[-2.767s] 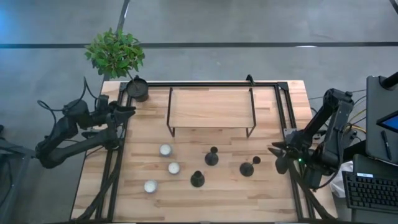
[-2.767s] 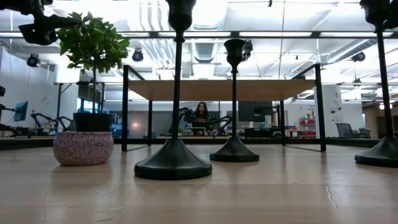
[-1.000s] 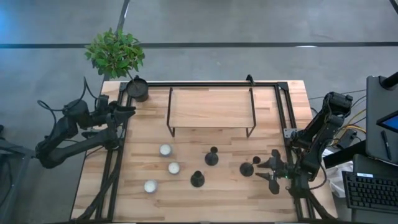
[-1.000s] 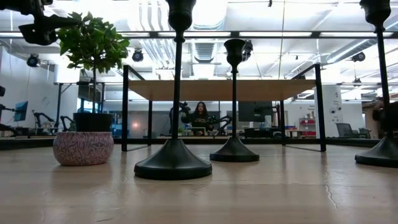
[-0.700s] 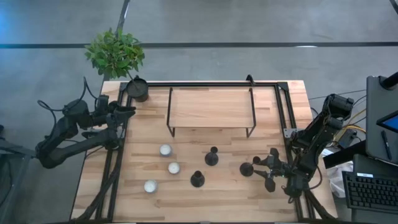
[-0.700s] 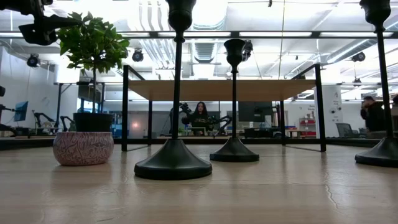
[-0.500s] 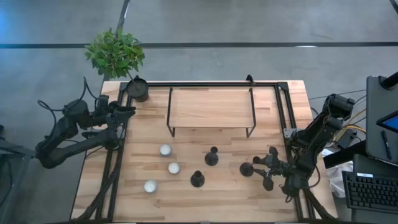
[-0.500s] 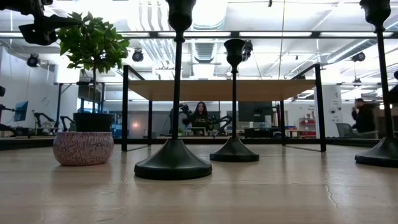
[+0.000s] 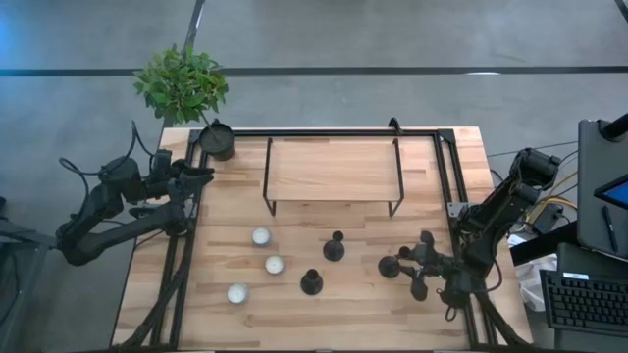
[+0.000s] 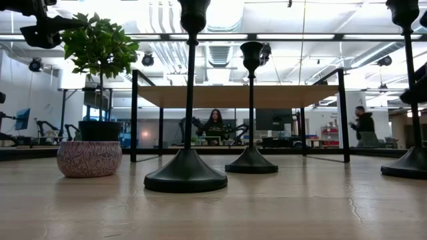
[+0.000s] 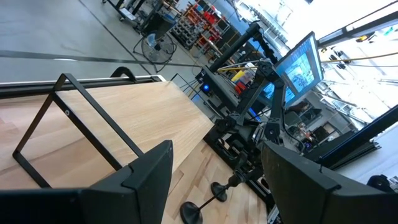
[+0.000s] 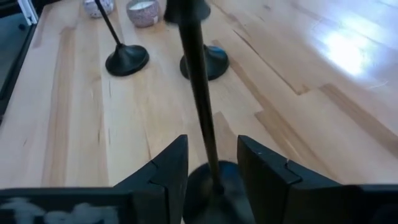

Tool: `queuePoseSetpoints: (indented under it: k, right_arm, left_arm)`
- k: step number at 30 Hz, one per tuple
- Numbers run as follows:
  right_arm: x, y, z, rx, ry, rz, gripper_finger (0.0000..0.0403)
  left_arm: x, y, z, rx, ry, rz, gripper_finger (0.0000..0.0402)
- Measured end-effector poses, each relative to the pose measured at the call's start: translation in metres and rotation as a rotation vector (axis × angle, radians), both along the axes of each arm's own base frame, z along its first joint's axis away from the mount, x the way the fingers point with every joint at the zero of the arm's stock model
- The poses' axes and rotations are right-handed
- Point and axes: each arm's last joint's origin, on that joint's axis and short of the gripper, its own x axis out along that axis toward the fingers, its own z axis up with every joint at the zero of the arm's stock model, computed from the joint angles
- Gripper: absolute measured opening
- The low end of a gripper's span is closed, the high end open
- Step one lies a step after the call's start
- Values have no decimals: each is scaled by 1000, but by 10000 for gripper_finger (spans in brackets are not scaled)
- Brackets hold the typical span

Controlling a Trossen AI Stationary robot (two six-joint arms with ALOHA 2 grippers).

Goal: Pick & Place candle stick holders
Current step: Put the middle right black candle holder on the shelf

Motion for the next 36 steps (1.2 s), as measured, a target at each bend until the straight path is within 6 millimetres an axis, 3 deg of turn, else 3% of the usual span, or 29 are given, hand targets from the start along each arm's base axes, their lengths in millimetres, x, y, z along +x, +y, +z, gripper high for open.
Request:
queuePoseSetpoints:
  k: [5, 10, 17, 21, 24, 31, 33, 36]
  right_arm:
    - [4, -2, 1, -6, -4, -8, 98]
    - [6, 1, 6, -31, -5, 15, 25]
    - [15, 14, 33, -63, -34, 79, 12]
    - [23, 14, 71, -99, -59, 76, 11]
    - [29, 3, 116, -115, -84, 24, 10]
    - [28, -49, 233, -111, -237, -72, 10]
    - [26, -66, 255, -155, -266, -108, 10]
    - [27, -94, 273, -178, -266, -157, 9]
  left_arm:
    - [0, 0, 0, 0, 0, 0, 241]
    - [0, 0, 0, 0, 0, 0, 241]
    - [0, 0, 0, 0, 0, 0, 241]
    - [0, 0, 0, 0, 0, 0, 241]
    - [0, 0, 0, 0, 0, 0, 241]
    - [0, 0, 0, 0, 0, 0, 241]
    - [0, 0, 0, 0, 0, 0, 241]
    - [0, 0, 0, 0, 0, 0, 241]
